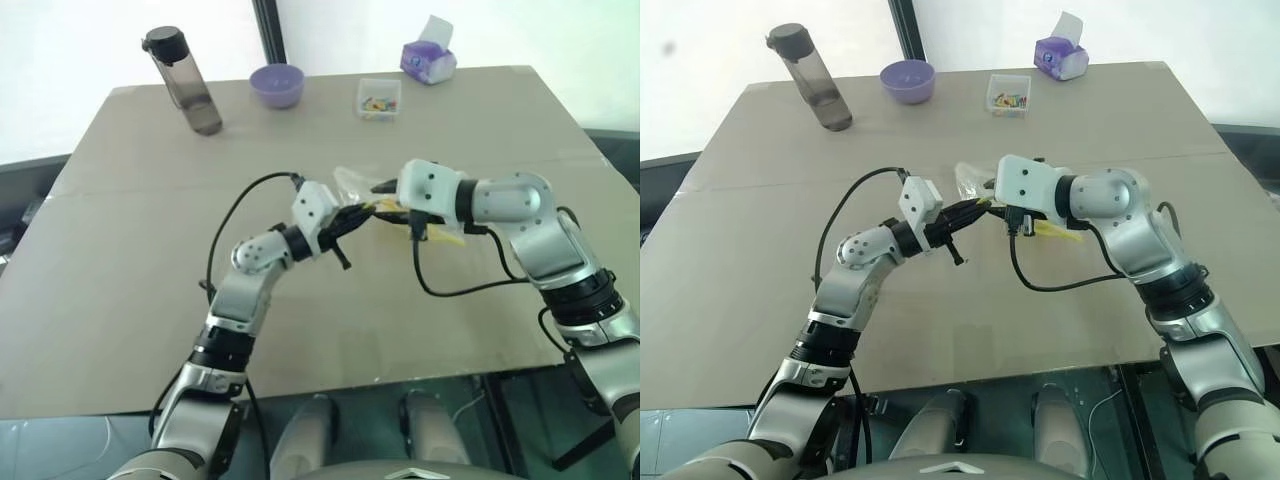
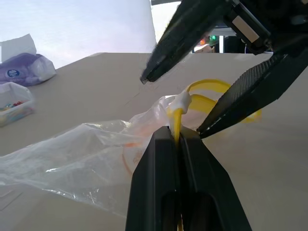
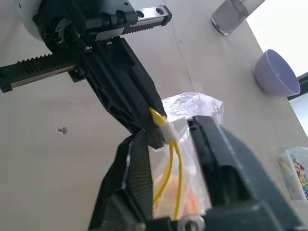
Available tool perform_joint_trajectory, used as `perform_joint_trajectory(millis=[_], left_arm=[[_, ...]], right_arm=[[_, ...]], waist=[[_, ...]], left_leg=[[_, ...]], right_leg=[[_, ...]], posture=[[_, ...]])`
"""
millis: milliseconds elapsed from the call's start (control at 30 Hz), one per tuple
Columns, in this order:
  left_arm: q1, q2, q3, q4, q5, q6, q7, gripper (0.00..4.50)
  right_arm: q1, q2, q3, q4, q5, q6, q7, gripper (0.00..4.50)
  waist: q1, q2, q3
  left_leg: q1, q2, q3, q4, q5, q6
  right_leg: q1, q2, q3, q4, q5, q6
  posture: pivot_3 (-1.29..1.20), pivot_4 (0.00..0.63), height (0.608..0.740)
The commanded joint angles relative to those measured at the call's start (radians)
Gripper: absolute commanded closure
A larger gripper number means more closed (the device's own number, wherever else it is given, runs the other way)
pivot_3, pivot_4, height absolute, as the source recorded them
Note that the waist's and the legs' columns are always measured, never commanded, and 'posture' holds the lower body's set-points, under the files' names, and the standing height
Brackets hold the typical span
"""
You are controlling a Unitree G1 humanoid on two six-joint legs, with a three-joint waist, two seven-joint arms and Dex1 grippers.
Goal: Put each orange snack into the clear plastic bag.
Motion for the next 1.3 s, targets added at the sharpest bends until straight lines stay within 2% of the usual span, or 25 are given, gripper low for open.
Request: perform_joint_trajectory(millis=[33,867,1300], left_arm=[[-0.016,0.001,0.008,-0.013,-0.007,-0.020,-0.002,4.50],[-0.019,0.031,0.040,0.017,-0.004,-0.033,0.001,4.50],[-0.053,0.043,0.074,0.075,0.001,-0.092,0.075,4.50]], right_arm=[[-0.024,-0.006,-0.020,-0.019,-0.001,-0.011,-0.012,4.46],[0.003,-0.062,-0.054,-0.014,-0.001,0.002,-0.014,4.46],[0.065,-0.089,-0.077,-0.037,0.024,0.088,-0.059,4.46]], waist=[[0.000,0.000,0.000],[0.000,0.000,0.000],[0.001,0.000,0.000]], left_leg=[[0.000,0.000,0.000,0.000,0.000,0.000],[0.000,0.000,0.000,0.000,0.000,0.000],[0.000,0.000,0.000,0.000,0.000,0.000]], right_leg=[[0.000,0.000,0.000,0.000,0.000,0.000],[0.000,0.000,0.000,0.000,0.000,0.000],[0.000,0.000,0.000,0.000,0.000,0.000]], posture=[[0.00,0.150,0.739],[0.00,0.150,0.739],[0.00,0.150,0.739]])
